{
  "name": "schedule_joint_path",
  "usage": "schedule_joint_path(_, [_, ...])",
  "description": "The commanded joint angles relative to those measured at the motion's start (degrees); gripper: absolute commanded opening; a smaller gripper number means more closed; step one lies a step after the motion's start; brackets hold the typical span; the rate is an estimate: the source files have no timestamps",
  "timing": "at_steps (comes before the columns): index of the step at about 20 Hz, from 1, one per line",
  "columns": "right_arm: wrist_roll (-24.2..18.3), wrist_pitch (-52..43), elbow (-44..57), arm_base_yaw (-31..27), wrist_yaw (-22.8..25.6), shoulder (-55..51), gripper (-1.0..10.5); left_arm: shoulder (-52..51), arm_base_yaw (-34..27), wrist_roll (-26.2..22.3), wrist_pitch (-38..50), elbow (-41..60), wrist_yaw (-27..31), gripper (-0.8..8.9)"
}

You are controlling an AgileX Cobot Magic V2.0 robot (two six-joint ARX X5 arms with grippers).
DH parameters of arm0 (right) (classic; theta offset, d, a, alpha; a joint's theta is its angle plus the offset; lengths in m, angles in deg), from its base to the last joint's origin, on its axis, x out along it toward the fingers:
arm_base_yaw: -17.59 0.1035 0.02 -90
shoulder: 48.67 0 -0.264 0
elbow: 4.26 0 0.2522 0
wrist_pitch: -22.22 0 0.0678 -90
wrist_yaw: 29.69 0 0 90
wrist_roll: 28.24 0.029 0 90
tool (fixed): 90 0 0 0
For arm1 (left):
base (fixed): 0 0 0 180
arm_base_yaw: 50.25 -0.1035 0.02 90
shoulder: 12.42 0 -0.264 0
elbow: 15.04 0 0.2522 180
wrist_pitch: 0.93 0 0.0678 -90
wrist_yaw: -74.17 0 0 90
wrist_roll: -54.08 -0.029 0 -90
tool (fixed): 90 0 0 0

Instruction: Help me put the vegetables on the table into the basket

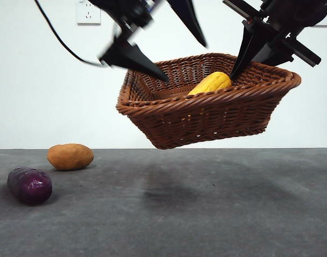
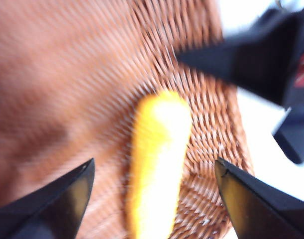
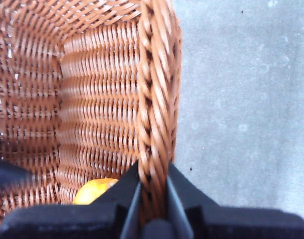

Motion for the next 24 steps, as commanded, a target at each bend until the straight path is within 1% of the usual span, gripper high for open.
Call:
schedule_joint_path(1, [-0.57, -1.4, 0.13, -0.07, -0.39, -0.04, -0.1, -4.72, -2.6, -2.16, -2.95, 0.52, 3.56, 4.09])
schedule_joint_path(5, [-2.25, -1.49, 0.13, -1.16, -0.5, -0.04, -0.1, -13.09, -10.34, -2.95, -14.29, 0.52, 12.2, 4.09])
schedule_joint_path(8, [-3.93, -1.62, 0.02, -3.02, -1.22, -0.04, -0.1, -14.05, -15.58, -3.89, -23.28, 0.52, 17.29, 4.09])
schedule_joint_path(9, [-4.68, -1.57, 0.02, -3.43, -1.81, -0.04, -0.1, -13.49, -16.68, -3.89, -24.94, 0.52, 18.47, 4.09])
schedule_joint_path(10, [-4.94, -1.55, 0.02, -3.78, -2.67, -0.04, -0.1, -13.0, -17.35, -3.93, -24.48, 0.52, 18.64, 4.09])
schedule_joint_path(11, [-5.42, -1.4, 0.02, -4.09, -3.98, -0.04, -0.1, -12.83, -17.92, -5.22, -22.8, 0.52, 18.58, 4.09])
schedule_joint_path(12, [-5.9, -1.14, 0.02, -4.17, -4.96, -0.04, -0.1, -12.76, -18.4, -8.04, -20.72, 0.52, 18.6, 4.09])
schedule_joint_path(14, [-6.69, -0.61, 0.02, -4.15, -5.86, -0.07, -0.1, -12.61, -19.41, -15.26, -16.68, 0.52, 18.47, 4.09])
schedule_joint_path(16, [-7.41, -0.15, 0.02, -4.15, -6.32, -0.09, -0.1, -11.65, -20.83, -25.29, -14.6, 0.52, 18.38, 4.24])
schedule_joint_path(17, [-7.72, 0.22, 0.02, -4.15, -6.29, -0.11, -0.1, -10.45, -22.47, -30.62, -13.97, 0.52, 18.38, 4.82])
schedule_joint_path(20, [-8.02, 0.59, 0.02, -4.17, -6.51, -0.13, -0.1, -5.88, -27.17, -40.13, -11.47, 0.52, 17.59, 4.85])
schedule_joint_path(21, [-8.13, 0.57, 0.02, -4.17, -6.95, -0.13, -0.1, -4.24, -28.35, -42.84, -9.73, 0.52, 16.48, 4.85])
schedule_joint_path(24, [-9.16, 0.57, 0.02, -4.17, -7.17, -0.13, -0.1, 1.84, -30.56, -49.55, -3.34, 0.42, 8.13, 4.85])
